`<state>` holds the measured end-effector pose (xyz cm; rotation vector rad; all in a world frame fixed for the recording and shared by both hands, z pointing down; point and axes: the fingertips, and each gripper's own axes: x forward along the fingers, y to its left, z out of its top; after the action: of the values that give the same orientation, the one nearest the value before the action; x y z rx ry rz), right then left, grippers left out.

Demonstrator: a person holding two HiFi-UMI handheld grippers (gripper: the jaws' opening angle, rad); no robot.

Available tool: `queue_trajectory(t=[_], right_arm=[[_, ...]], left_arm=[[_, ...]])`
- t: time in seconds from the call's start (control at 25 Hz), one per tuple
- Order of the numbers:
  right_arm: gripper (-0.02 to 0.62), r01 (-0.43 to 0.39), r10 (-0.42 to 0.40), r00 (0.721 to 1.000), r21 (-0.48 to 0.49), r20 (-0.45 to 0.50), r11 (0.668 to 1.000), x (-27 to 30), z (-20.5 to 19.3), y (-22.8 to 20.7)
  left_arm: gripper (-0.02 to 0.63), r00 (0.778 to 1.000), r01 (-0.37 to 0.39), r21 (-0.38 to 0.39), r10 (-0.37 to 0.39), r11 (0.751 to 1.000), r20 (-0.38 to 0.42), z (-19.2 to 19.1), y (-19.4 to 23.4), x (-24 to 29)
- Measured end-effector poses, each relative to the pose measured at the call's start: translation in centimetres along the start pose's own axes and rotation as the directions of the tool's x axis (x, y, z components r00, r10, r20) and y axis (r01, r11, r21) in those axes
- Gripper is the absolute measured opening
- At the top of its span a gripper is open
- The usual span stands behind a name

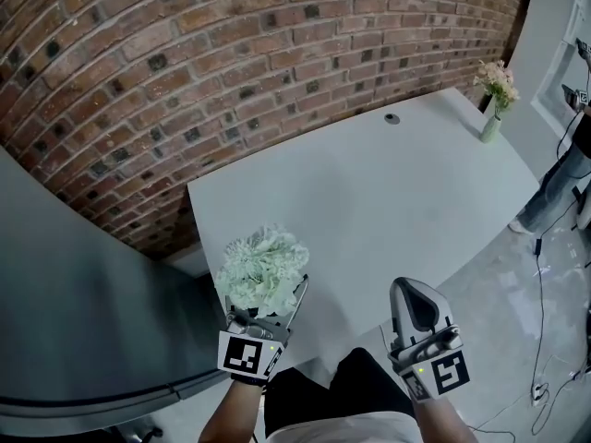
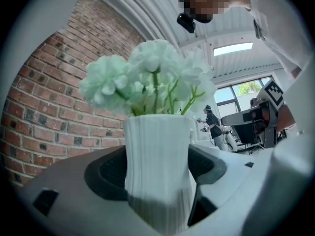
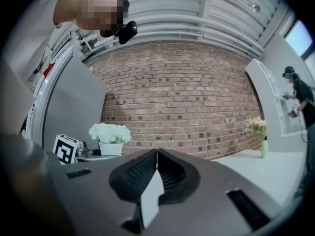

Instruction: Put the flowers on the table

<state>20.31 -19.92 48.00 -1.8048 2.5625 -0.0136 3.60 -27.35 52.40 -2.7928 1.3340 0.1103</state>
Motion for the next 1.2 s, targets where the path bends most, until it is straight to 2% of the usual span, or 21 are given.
queue_trajectory(t=[0.36, 0.56, 0.76, 0.96, 1.2], right_arm=[[0.017, -0.046, 0.045, 0.999, 0.036, 0.011, 0.998, 0.4, 0.9, 0.8], [0.017, -0.039, 0.039, 0.999, 0.017, -0.034, 0.999, 0.3, 0.5, 0.4], [0.018, -0.058, 0.060, 0.998, 0.039, -0.034, 0.998, 0.2, 1.1, 0.8], [0.018, -0.040, 0.042, 0.996, 0.027, -0.074, 0.999, -0.4, 0.2, 0.3], [0.018, -0.061, 0.064, 0.996, 0.049, -0.062, 0.997, -0.3, 1.8, 1.0]], left_arm=[[0.354, 0.999, 0.033, -0.034, -0.033, 0.999, 0.001, 0.3, -0.4, 0.0], [0.354, 1.000, 0.024, -0.033, -0.024, 0.999, -0.003, 0.6, -0.4, -0.4], [0.376, 1.000, -0.001, -0.031, 0.001, 1.000, -0.015, 0.8, -0.3, -0.8], [0.385, 1.000, 0.001, -0.038, -0.002, 0.999, -0.023, 0.7, -0.5, -1.0], [0.387, 0.999, 0.000, -0.053, -0.002, 0.999, -0.047, 1.0, -0.8, -1.7]])
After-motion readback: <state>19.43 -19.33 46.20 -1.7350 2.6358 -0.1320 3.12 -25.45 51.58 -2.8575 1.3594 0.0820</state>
